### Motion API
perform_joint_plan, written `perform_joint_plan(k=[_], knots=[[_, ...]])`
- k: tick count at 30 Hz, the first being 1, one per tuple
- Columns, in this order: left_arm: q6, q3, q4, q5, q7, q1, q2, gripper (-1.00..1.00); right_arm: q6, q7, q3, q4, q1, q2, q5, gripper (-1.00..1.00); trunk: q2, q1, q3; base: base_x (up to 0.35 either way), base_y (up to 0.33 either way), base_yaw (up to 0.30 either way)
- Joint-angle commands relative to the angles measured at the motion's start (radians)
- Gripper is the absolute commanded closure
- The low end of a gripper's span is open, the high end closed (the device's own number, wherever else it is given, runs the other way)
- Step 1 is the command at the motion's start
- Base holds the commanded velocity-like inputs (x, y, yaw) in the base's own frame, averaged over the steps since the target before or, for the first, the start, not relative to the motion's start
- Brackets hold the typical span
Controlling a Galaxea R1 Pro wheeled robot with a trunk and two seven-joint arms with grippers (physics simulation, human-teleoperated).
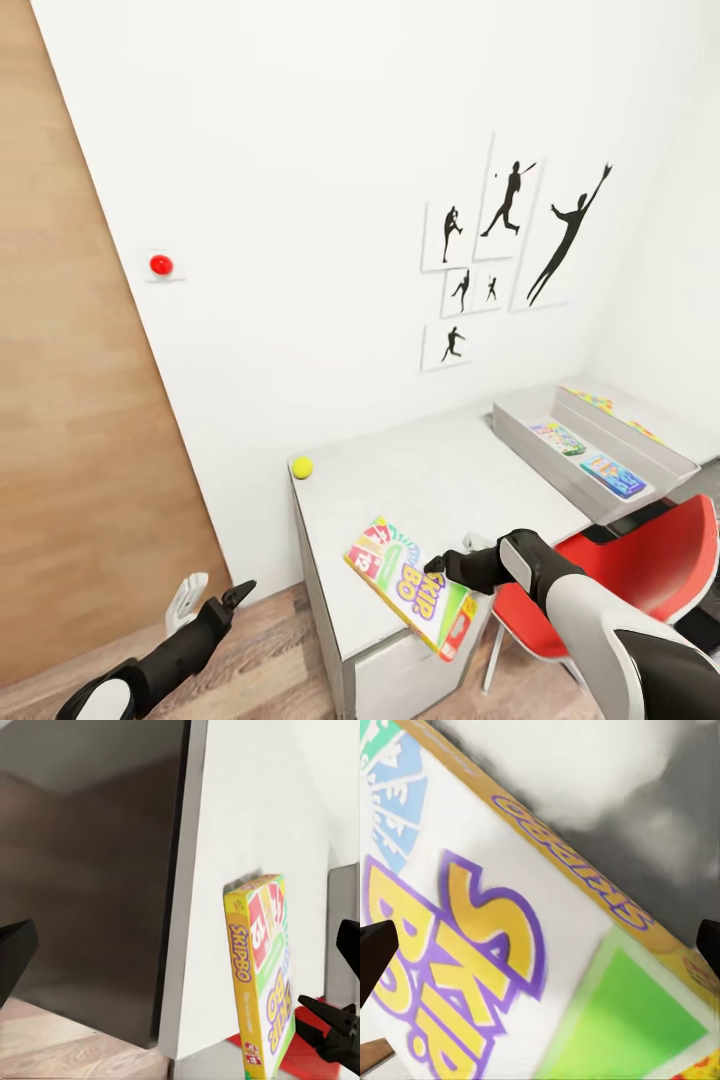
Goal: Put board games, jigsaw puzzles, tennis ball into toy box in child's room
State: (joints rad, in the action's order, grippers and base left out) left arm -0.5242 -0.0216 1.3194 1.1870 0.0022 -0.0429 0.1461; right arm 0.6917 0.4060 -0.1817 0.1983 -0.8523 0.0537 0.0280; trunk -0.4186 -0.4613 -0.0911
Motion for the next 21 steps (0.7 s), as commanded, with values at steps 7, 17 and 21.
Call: perform_joint_plan(k=[7,17,21], knots=[[-0.005,-0.001,0.000,0.006,0.000,-0.001,0.000,-1.00,0.006,0.000,-0.003,0.001,-0.001,0.000,0.003,-1.00,-0.002,0.000,-0.002,-0.171,0.000,0.000],[-0.005,-0.001,0.000,0.008,-0.004,0.000,0.000,-1.00,0.006,0.000,-0.002,0.001,-0.001,0.000,0.003,-1.00,-0.002,0.000,-0.002,-0.045,0.000,0.000],[-0.005,-0.001,0.000,0.008,-0.005,0.000,0.000,-1.00,0.006,0.000,-0.002,0.001,-0.001,0.000,0.002,-1.00,-0.002,0.000,-0.002,-0.011,0.000,0.000]])
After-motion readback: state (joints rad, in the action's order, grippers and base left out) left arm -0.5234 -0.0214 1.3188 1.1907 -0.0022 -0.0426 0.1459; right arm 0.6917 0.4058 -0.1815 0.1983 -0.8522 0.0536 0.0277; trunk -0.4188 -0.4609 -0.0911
